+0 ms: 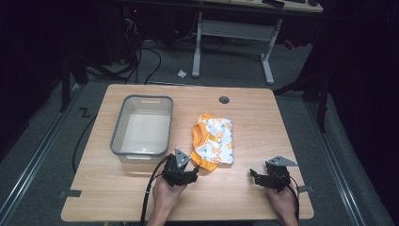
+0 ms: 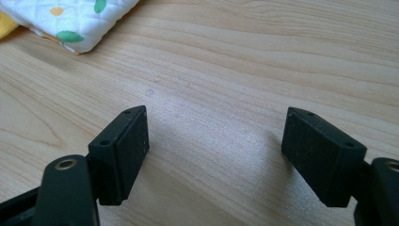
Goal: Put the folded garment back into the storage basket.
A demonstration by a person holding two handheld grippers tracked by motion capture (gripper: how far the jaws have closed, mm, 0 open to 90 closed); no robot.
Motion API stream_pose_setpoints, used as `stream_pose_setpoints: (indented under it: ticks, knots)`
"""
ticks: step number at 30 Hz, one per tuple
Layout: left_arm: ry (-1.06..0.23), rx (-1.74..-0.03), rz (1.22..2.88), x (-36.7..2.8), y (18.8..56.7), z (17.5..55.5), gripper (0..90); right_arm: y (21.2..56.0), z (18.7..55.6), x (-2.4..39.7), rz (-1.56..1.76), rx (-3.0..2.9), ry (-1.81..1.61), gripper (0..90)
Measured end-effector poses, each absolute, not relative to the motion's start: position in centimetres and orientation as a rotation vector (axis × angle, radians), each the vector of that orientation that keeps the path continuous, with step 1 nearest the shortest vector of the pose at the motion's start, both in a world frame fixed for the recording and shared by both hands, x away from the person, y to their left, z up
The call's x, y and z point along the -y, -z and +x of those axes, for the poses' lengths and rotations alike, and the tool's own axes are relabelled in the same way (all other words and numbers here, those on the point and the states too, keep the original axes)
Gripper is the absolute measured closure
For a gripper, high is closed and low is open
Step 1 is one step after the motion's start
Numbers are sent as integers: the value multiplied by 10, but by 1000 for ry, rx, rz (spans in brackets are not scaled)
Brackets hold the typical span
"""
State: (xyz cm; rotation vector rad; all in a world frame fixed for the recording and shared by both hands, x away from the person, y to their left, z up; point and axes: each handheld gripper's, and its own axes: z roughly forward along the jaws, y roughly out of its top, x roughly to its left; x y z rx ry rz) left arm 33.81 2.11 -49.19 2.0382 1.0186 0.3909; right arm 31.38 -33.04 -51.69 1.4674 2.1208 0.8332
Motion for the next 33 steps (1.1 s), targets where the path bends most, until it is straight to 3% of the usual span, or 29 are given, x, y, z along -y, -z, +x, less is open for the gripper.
stream_pose_setpoints:
  ticks: [7,33]
  knots:
    - [-350,-1041,2036,-19,482,346,357,517,314,330,1468,-2121,-833,239]
    - [-321,-1034,2080,3,464,386,274,517,314,330,1467,-2123,-832,239]
